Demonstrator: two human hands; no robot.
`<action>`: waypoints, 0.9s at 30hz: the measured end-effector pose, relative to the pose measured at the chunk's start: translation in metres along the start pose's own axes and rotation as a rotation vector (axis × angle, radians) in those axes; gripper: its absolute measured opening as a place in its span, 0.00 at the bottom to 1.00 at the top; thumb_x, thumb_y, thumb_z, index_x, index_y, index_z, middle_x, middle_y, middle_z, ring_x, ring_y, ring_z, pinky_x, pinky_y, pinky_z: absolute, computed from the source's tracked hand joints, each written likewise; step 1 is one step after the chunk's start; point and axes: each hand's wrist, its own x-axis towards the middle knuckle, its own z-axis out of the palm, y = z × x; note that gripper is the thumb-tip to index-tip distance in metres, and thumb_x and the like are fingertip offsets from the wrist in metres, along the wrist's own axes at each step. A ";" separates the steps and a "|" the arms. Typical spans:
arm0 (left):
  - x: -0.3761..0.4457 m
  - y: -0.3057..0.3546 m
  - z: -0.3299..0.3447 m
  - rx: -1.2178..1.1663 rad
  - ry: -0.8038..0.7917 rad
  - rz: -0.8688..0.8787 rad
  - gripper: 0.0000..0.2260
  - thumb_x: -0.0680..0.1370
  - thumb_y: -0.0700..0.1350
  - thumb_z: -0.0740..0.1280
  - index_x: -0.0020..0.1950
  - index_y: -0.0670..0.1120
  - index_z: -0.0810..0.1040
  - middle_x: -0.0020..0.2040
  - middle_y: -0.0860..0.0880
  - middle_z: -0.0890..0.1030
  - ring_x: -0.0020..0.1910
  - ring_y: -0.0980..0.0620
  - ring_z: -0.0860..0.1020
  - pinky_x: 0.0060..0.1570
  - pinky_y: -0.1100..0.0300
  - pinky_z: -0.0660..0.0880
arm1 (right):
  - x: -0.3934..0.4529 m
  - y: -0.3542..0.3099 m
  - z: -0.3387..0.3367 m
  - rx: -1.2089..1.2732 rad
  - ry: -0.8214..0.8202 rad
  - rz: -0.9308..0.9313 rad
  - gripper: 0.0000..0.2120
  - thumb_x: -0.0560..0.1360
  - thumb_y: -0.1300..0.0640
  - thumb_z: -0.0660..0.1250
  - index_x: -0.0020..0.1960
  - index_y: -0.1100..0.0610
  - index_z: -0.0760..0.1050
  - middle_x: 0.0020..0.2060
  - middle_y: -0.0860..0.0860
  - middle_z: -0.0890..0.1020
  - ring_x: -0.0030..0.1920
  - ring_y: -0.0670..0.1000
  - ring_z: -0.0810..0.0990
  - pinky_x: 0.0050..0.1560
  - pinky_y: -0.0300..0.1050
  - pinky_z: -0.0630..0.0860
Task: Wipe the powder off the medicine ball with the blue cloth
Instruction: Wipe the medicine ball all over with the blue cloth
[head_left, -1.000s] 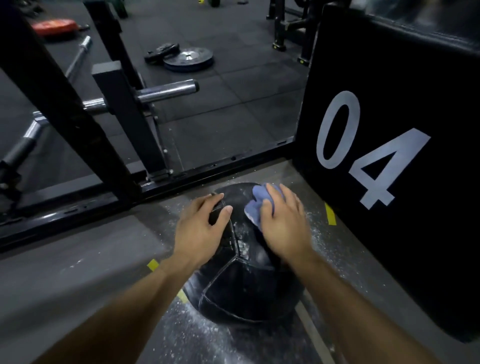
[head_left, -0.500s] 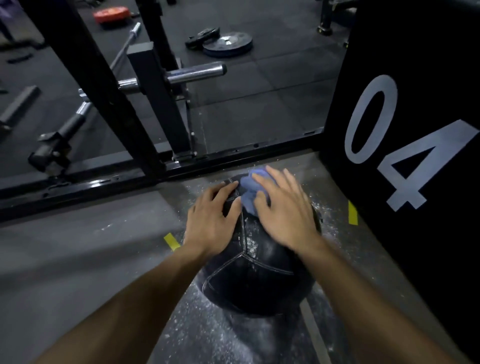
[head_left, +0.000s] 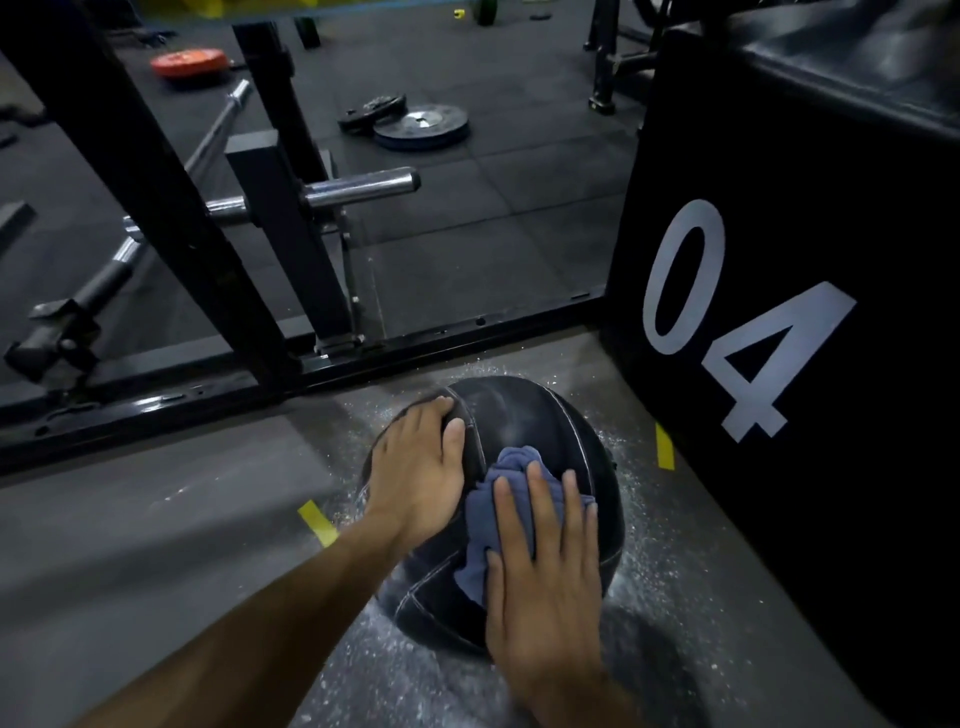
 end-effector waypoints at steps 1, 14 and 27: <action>-0.003 0.002 0.001 0.010 0.011 0.008 0.21 0.86 0.54 0.52 0.75 0.48 0.72 0.72 0.47 0.76 0.71 0.46 0.73 0.73 0.45 0.67 | 0.011 -0.001 -0.006 0.009 -0.041 0.015 0.30 0.85 0.49 0.53 0.86 0.53 0.57 0.86 0.56 0.55 0.85 0.65 0.51 0.82 0.67 0.54; -0.031 -0.008 -0.023 -0.115 -0.061 0.101 0.26 0.85 0.62 0.47 0.78 0.55 0.71 0.79 0.57 0.69 0.78 0.56 0.65 0.79 0.48 0.61 | 0.183 0.030 -0.036 0.229 -0.547 0.262 0.22 0.85 0.51 0.51 0.74 0.47 0.75 0.75 0.47 0.73 0.75 0.54 0.70 0.75 0.53 0.66; -0.042 0.039 0.042 -0.064 0.009 0.145 0.29 0.83 0.64 0.45 0.81 0.57 0.65 0.83 0.54 0.63 0.83 0.50 0.56 0.80 0.41 0.56 | 0.138 0.124 -0.060 0.572 -0.355 0.378 0.21 0.81 0.62 0.57 0.66 0.52 0.84 0.71 0.47 0.79 0.75 0.47 0.73 0.80 0.49 0.65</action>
